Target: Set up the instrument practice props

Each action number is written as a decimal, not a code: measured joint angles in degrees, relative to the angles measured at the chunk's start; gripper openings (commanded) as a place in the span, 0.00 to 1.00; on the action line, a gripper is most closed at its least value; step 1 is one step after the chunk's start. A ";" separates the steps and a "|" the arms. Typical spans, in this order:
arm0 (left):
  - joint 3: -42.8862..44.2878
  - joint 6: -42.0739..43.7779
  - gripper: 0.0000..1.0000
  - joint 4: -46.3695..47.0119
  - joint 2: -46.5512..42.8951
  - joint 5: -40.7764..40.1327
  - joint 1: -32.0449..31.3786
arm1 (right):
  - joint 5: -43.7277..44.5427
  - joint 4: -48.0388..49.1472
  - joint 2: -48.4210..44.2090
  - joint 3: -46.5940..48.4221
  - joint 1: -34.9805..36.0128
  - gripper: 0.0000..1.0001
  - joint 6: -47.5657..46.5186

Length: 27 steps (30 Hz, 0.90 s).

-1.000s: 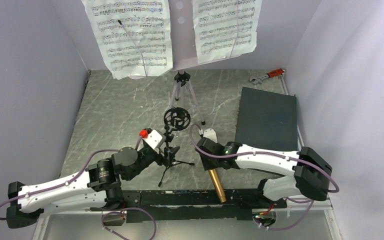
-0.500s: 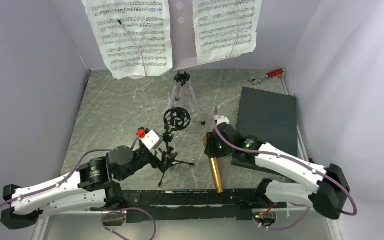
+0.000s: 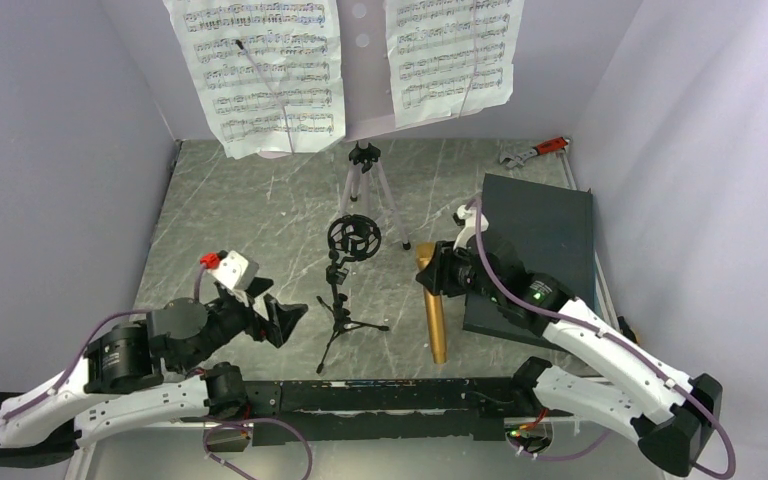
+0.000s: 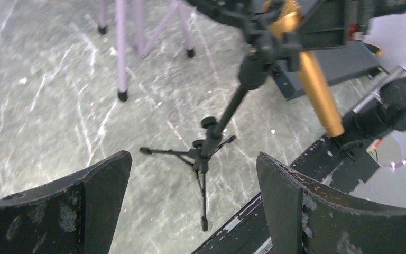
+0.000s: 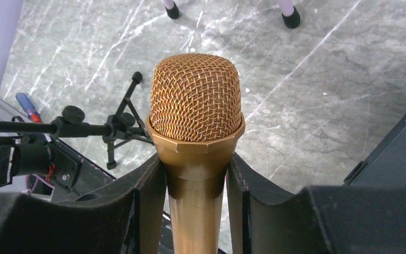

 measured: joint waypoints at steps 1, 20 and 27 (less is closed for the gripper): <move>0.37 -1.55 0.93 -1.97 -0.28 -2.05 0.00 | -0.15 0.09 -0.24 0.24 -0.20 0.00 -0.24; -1.40 -23.12 0.94 -17.16 14.93 -18.34 1.92 | -1.90 5.77 -3.96 5.95 -1.68 0.00 -3.78; -9.84 -19.34 0.94 -5.20 19.65 -1.14 26.40 | -3.69 7.30 -3.28 6.99 -1.81 0.00 -4.42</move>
